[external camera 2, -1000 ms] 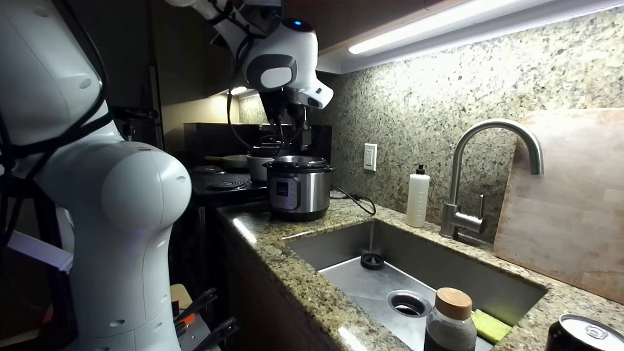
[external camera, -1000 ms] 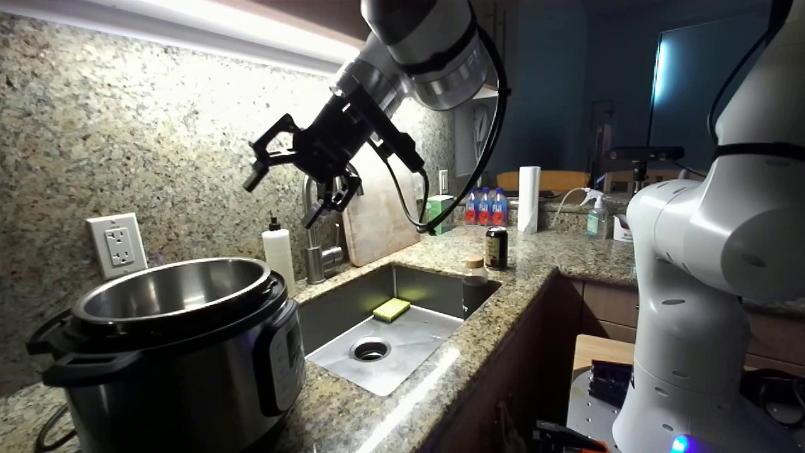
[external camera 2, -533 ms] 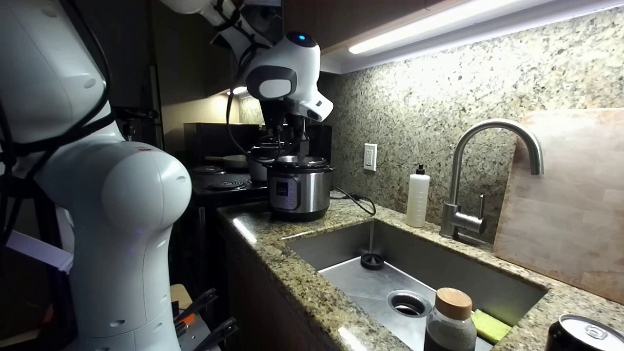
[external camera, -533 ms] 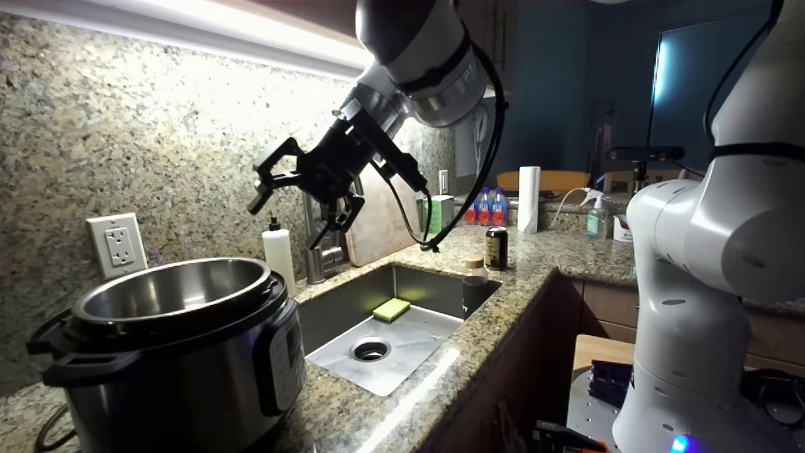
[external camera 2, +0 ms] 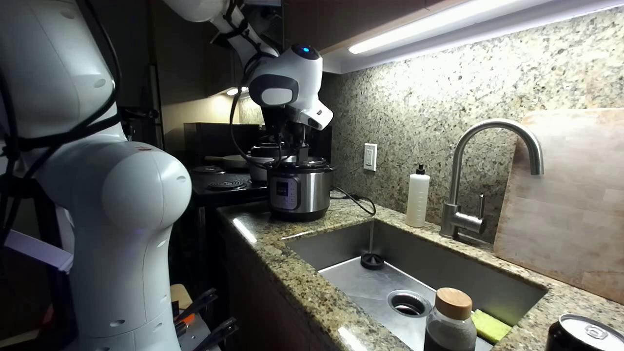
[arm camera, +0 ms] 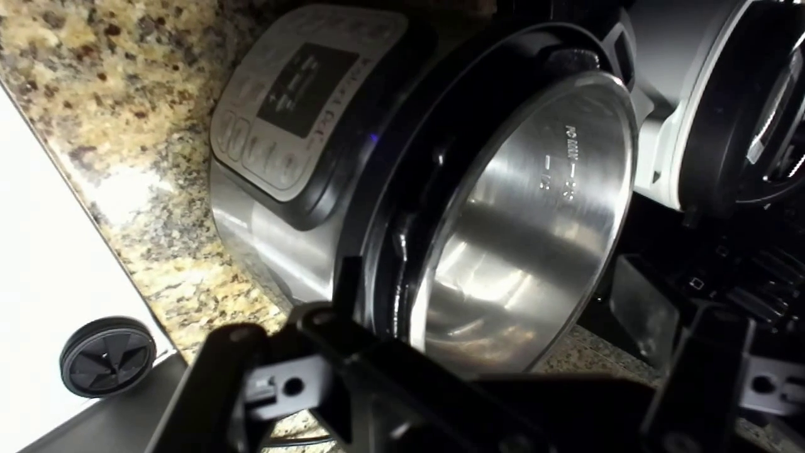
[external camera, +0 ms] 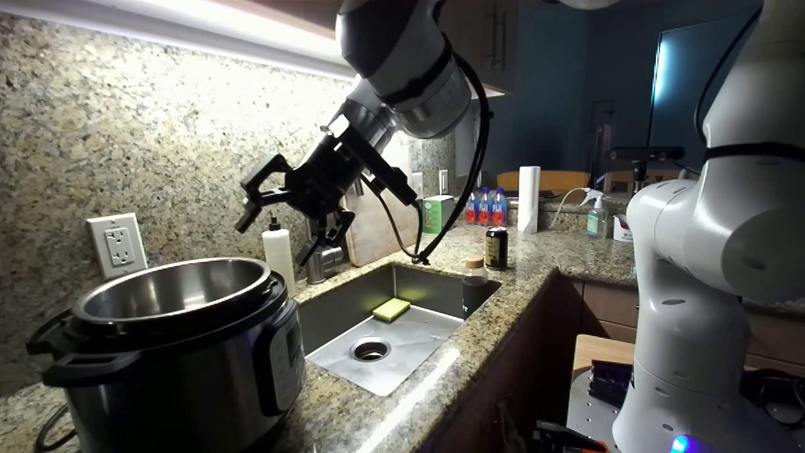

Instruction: Put the silver pot into the sink.

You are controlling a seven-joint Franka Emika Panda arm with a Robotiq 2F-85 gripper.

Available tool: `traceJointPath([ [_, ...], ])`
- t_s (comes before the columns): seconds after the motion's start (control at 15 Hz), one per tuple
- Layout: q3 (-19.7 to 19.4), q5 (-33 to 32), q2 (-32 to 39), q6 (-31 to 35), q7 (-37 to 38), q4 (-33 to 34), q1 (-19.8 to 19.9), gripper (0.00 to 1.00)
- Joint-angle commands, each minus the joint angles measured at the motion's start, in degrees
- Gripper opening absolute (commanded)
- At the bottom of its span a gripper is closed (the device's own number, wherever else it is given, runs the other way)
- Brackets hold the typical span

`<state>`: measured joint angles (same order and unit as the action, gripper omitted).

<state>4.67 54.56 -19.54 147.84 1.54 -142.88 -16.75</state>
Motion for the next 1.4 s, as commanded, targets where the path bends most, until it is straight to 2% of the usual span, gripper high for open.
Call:
traceJointPath([
  [0.0, 1.4, 2.0, 2.8, -1.3, -2.4, 3.2, 0.8, 1.0],
  [0.47, 2.6, 1.8, 7.3, -2.8, -2.5, 7.4, 1.3, 1.0],
  [0.87, 1.9, 1.5, 5.6, -4.4, -2.4, 6.0, 3.1, 1.0],
  [1.33, 2.5, 1.5, 8.1, -5.1, -2.1, 8.3, 3.5, 1.0],
])
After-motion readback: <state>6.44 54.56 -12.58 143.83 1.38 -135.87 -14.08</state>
